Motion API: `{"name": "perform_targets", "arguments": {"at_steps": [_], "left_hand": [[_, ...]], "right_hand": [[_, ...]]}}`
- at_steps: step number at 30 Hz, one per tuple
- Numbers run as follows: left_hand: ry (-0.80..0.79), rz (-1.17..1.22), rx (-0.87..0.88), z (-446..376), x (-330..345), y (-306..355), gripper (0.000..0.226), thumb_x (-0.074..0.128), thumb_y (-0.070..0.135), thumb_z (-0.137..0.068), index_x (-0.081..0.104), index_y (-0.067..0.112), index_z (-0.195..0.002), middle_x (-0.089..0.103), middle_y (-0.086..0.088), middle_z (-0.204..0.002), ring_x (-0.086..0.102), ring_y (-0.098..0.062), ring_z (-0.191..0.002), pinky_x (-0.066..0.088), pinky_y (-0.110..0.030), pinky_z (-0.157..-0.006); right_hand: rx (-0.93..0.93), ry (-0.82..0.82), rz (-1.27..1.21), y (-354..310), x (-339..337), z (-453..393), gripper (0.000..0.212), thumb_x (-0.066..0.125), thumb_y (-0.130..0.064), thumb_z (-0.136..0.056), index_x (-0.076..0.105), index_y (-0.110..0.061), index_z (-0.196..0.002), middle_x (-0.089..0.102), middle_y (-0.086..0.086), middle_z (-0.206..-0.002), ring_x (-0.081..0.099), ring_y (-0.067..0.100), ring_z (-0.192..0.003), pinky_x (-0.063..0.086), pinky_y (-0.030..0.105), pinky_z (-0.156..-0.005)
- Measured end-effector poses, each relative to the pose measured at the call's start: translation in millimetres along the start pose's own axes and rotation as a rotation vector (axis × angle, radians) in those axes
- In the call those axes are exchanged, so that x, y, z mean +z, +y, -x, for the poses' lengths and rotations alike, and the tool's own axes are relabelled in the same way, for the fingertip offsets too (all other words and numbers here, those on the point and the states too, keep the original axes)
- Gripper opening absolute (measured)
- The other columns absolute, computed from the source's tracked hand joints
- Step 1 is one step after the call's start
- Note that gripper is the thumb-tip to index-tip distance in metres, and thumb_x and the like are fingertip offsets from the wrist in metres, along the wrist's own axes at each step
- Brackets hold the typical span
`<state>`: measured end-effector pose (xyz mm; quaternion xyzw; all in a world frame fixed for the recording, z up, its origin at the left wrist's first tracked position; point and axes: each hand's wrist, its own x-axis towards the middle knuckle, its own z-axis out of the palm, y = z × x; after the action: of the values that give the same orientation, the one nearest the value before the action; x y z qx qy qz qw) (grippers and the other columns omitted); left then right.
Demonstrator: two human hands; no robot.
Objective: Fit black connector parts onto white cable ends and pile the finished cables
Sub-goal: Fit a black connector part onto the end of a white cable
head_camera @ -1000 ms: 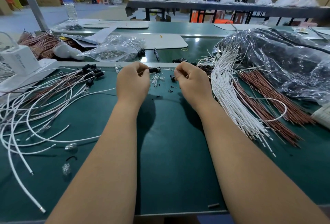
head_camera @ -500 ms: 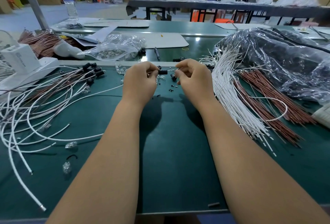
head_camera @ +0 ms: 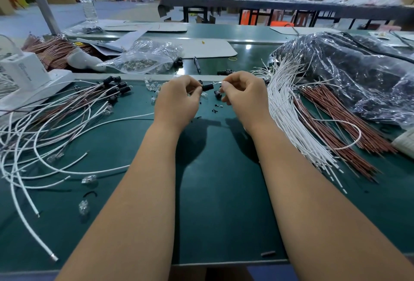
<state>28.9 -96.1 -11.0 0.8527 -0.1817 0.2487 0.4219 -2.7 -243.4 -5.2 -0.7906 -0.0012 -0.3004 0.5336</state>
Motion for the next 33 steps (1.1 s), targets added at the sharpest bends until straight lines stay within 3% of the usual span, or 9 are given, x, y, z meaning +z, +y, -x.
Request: {"name": "perform_targets", "arguments": {"at_steps": [3,8,16,24,27,30,33], "left_hand": [[0.004,0.01,0.014,0.2,-0.5,1.2,0.007,0.063,0.016,-0.089,0.069,0.013,-0.09,0.059,0.01,-0.07,0.058,-0.015,-0.069,0.05,-0.029,-0.067],[-0.008,0.055,0.027,1.2,2.6,6.0,0.005,0.065,0.012,-0.086,0.069,0.011,-0.086,0.059,0.01,-0.065,0.054,-0.007,-0.062,0.043,-0.018,-0.062],[-0.066,0.255,-0.119,2.0,0.4,9.7,0.007,0.063,0.01,-0.087,0.07,0.007,-0.086,0.07,-0.009,-0.077,0.065,-0.022,-0.073,0.052,-0.029,-0.07],[-0.065,0.453,-0.226,1.4,-4.0,13.9,0.016,0.068,0.01,-0.084,0.066,0.016,-0.07,0.059,0.009,-0.056,0.048,0.002,-0.049,0.04,-0.009,-0.052],[-0.049,0.499,-0.248,1.6,-5.0,13.6,0.016,0.069,0.011,-0.083,0.067,0.016,-0.068,0.056,0.012,-0.05,0.045,0.002,-0.046,0.038,-0.01,-0.05],[-0.046,0.513,-0.252,2.3,-2.3,14.4,0.017,0.071,0.01,-0.081,0.067,0.017,-0.066,0.06,0.002,-0.058,0.05,-0.006,-0.055,0.042,-0.014,-0.056],[-0.062,0.513,-0.249,3.6,1.4,16.6,0.02,0.071,0.006,-0.079,0.067,0.016,-0.063,0.065,0.006,-0.056,0.056,-0.007,-0.059,0.047,-0.017,-0.062]], "right_hand": [[0.038,-0.025,-0.082,-0.7,-0.1,0.7,0.02,0.06,-0.005,-0.089,0.062,-0.018,-0.074,0.068,0.008,-0.073,0.061,0.008,-0.053,0.051,0.02,-0.053],[0.025,-0.081,-0.066,0.3,3.1,1.2,0.022,0.059,-0.004,-0.091,0.059,-0.02,-0.077,0.066,0.005,-0.072,0.059,0.008,-0.051,0.051,0.023,-0.055],[0.054,-0.108,-0.073,-0.7,3.2,1.0,0.02,0.056,-0.003,-0.093,0.056,-0.018,-0.079,0.063,0.012,-0.074,0.055,0.006,-0.046,0.045,0.017,-0.051],[0.1,-0.139,-0.22,-0.8,2.7,0.3,0.017,0.055,-0.005,-0.095,0.058,-0.016,-0.082,0.067,0.005,-0.068,0.056,0.012,-0.048,0.047,0.02,-0.052],[0.137,-0.147,-0.289,-2.0,3.4,-0.1,0.013,0.054,-0.008,-0.096,0.059,-0.014,-0.086,0.069,0.002,-0.064,0.056,0.014,-0.05,0.048,0.023,-0.053],[0.146,-0.173,-0.278,-2.8,3.6,1.0,0.007,0.058,-0.013,-0.095,0.061,-0.014,-0.088,0.07,0.002,-0.066,0.057,0.014,-0.052,0.048,0.024,-0.055],[0.113,-0.187,-0.212,-3.1,3.8,2.1,0.005,0.061,-0.01,-0.092,0.062,-0.014,-0.09,0.068,0.002,-0.064,0.058,0.011,-0.049,0.048,0.021,-0.053]]}}
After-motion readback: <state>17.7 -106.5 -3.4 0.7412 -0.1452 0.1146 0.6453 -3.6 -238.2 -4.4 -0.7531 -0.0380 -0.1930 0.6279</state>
